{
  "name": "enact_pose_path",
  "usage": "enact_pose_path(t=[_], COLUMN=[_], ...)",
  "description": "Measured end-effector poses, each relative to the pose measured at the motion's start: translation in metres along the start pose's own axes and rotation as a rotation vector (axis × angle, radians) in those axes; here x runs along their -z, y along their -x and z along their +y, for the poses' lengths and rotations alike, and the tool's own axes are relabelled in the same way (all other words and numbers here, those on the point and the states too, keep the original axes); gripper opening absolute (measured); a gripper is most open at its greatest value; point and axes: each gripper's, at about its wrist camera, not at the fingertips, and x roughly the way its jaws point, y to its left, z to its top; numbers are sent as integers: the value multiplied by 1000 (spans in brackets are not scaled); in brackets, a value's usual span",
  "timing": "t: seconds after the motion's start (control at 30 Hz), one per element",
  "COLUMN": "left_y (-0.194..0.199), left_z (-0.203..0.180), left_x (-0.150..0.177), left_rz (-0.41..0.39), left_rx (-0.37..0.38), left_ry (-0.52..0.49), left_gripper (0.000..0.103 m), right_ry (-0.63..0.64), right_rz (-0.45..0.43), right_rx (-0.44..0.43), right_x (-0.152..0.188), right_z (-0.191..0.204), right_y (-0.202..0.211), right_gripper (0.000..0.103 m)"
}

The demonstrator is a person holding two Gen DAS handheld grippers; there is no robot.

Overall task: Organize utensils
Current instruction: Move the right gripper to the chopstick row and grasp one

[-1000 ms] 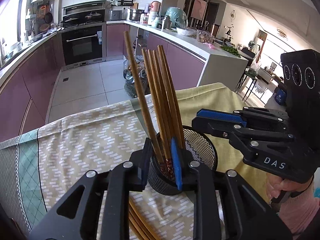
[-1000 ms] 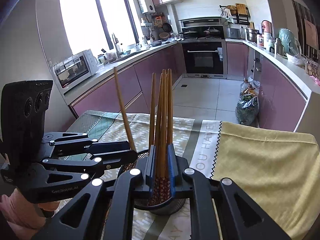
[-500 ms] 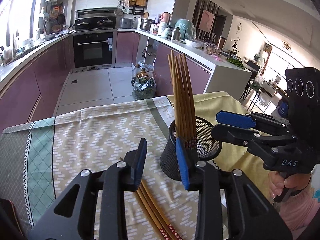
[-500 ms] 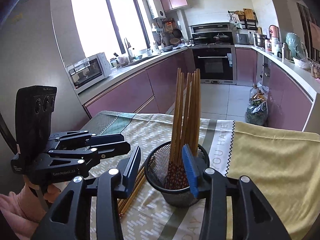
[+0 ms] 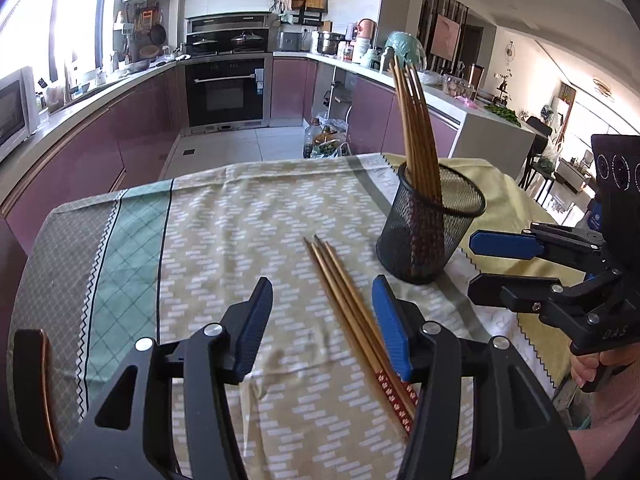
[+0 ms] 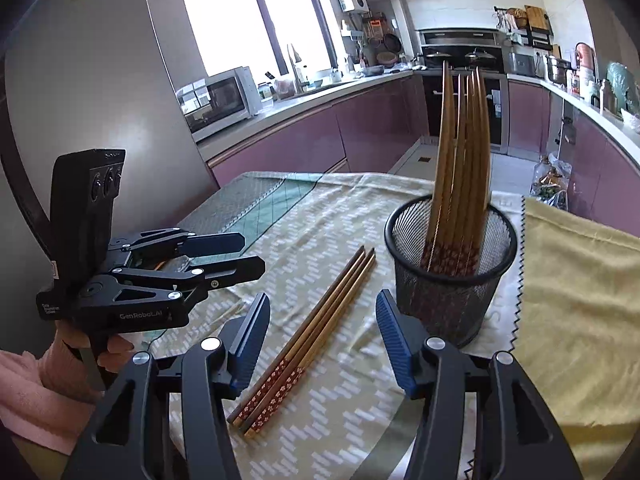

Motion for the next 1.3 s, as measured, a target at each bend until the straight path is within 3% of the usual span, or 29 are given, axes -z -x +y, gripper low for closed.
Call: enact_pose_path(t=[0.23,0.67,1.3], left_y=[-14,-37,-47], left_z=[7,-8,-15], left_x=[33,50,45], left_rz=[86,171,184], left_rx=[5,33,-12], left_ry=[21,16,5], left_gripper=[51,51,49], right_ry=[-51,-103,-115], right_rz=[81,105,123], right_rx=[-15,-2,2], right_x=[20,28,31], right_z=[3,0,-3], right_y=[-28,-33,-38], right_gripper=[53,53,54])
